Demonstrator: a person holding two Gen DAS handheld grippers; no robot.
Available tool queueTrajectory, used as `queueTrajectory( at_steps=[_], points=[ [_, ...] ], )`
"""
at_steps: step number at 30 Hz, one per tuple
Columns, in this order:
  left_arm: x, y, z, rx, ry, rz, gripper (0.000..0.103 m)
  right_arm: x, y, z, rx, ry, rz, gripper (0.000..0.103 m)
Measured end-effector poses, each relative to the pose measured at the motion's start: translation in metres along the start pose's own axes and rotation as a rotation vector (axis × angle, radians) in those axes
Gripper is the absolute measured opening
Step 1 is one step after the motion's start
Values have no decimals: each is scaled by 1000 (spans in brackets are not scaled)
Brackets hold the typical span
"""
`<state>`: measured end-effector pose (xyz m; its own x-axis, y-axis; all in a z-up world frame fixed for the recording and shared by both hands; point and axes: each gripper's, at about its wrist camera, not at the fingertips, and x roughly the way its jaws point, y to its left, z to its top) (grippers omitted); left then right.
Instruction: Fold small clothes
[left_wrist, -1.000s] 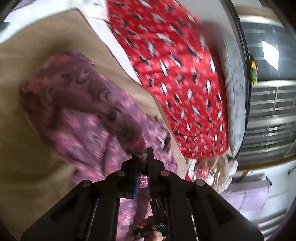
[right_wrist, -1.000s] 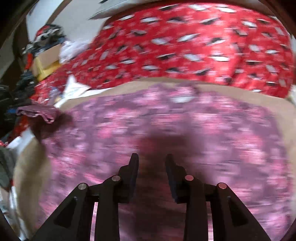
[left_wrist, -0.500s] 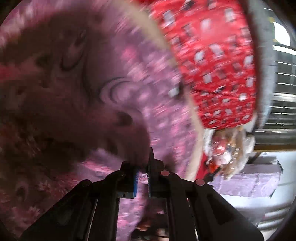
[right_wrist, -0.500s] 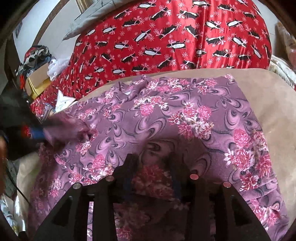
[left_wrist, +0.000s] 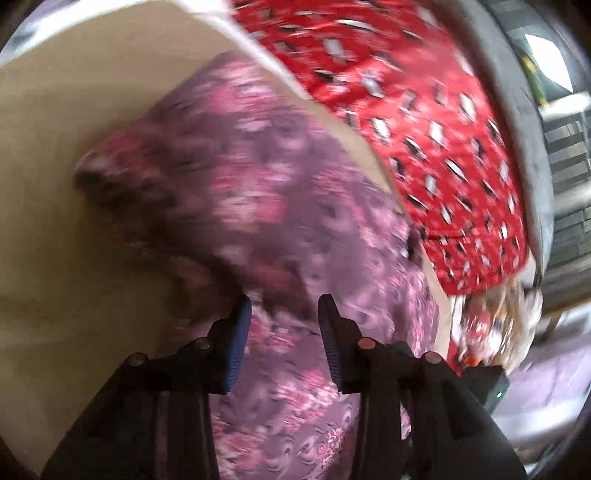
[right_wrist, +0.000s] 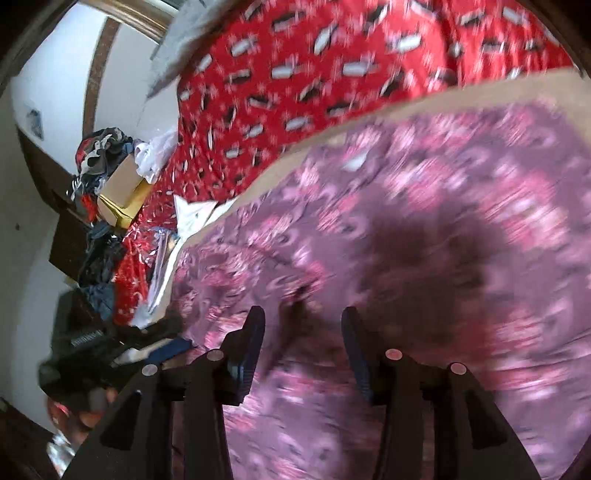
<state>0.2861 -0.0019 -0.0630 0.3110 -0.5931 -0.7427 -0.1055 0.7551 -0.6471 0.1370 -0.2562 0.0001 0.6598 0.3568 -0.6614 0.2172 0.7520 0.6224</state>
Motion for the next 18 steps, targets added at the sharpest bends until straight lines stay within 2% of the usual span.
queueTrajectory(
  at_steps=[3,5,6,11,18],
  points=[
    [12,15,1,-58,44,-24,35,25,16,-5,-5,26,20,45],
    [12,13,-1,-46,40,-22,35,34,31,-6,-83,43,-6,11],
    [10,11,0,-37,37,-19,35,38,38,-5,-127,59,-35,5],
    [8,4,-5,-39,38,-17,35,3,37,3,-191,-33,-67,4],
    [4,-11,-18,-17,65,-4,35,-63,-10,26,-183,-143,-177,4]
  ],
)
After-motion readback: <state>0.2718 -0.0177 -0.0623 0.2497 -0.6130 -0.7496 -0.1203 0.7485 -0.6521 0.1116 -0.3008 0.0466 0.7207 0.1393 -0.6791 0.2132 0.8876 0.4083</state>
